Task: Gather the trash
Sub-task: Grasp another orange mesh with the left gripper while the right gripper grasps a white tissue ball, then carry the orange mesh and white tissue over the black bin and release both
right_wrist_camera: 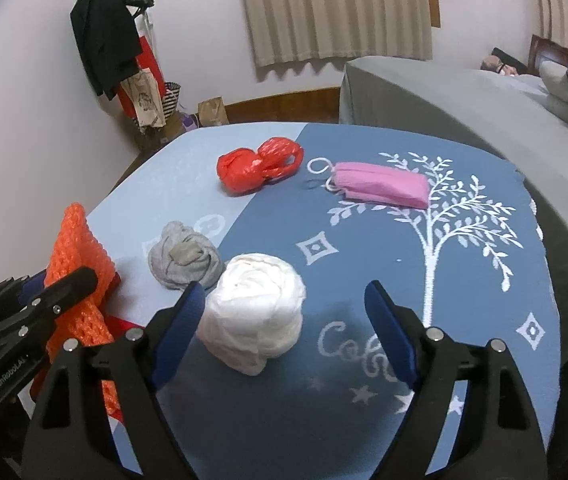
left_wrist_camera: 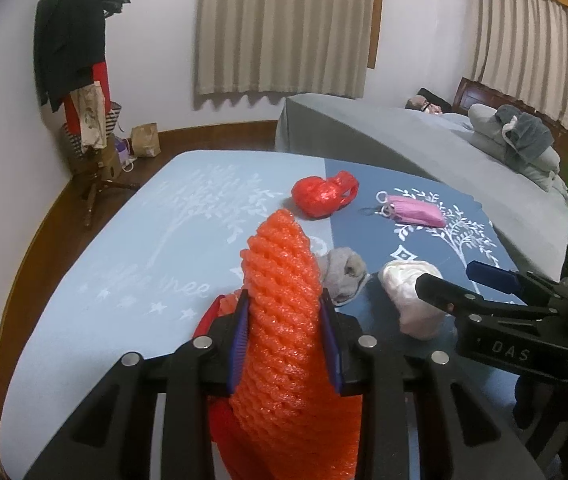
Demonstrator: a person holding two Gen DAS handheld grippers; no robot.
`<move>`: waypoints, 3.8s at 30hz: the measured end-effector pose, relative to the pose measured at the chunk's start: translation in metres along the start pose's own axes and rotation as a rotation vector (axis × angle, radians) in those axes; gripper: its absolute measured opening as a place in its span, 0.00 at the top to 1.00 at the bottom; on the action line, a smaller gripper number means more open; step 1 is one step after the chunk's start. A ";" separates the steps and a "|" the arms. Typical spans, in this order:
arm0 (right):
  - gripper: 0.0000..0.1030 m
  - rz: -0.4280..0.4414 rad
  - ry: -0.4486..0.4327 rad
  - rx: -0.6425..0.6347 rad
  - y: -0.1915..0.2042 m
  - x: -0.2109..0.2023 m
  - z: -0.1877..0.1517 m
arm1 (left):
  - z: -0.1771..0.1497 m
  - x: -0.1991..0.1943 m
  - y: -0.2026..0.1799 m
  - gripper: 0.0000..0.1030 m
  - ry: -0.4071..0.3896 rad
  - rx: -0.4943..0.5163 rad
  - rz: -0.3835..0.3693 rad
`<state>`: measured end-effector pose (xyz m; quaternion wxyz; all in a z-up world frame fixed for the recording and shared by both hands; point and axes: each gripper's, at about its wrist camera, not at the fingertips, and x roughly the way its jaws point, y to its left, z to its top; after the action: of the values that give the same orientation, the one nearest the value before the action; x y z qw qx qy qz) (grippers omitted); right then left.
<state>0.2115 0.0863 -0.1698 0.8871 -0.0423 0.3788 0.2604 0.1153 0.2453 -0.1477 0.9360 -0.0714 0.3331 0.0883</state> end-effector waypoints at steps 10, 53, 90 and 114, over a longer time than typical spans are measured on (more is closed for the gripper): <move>0.66 0.083 0.062 -0.012 0.007 0.013 -0.004 | 0.001 -0.003 0.004 0.68 -0.003 -0.017 -0.005; 0.69 -0.128 -0.215 0.091 -0.110 -0.183 -0.003 | 0.049 -0.056 -0.159 0.68 -0.136 0.160 -0.290; 0.69 -0.500 -0.253 0.354 -0.251 -0.321 -0.127 | 0.012 -0.096 -0.369 0.68 -0.116 0.399 -0.679; 0.11 -0.584 -0.240 0.437 -0.287 -0.328 -0.155 | 0.001 -0.064 -0.385 0.25 -0.018 0.378 -0.723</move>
<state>0.0632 -0.3444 -0.0867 0.9500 0.0725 0.2911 -0.0871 0.1490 -0.1375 -0.0768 0.9062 -0.0099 0.2888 -0.3086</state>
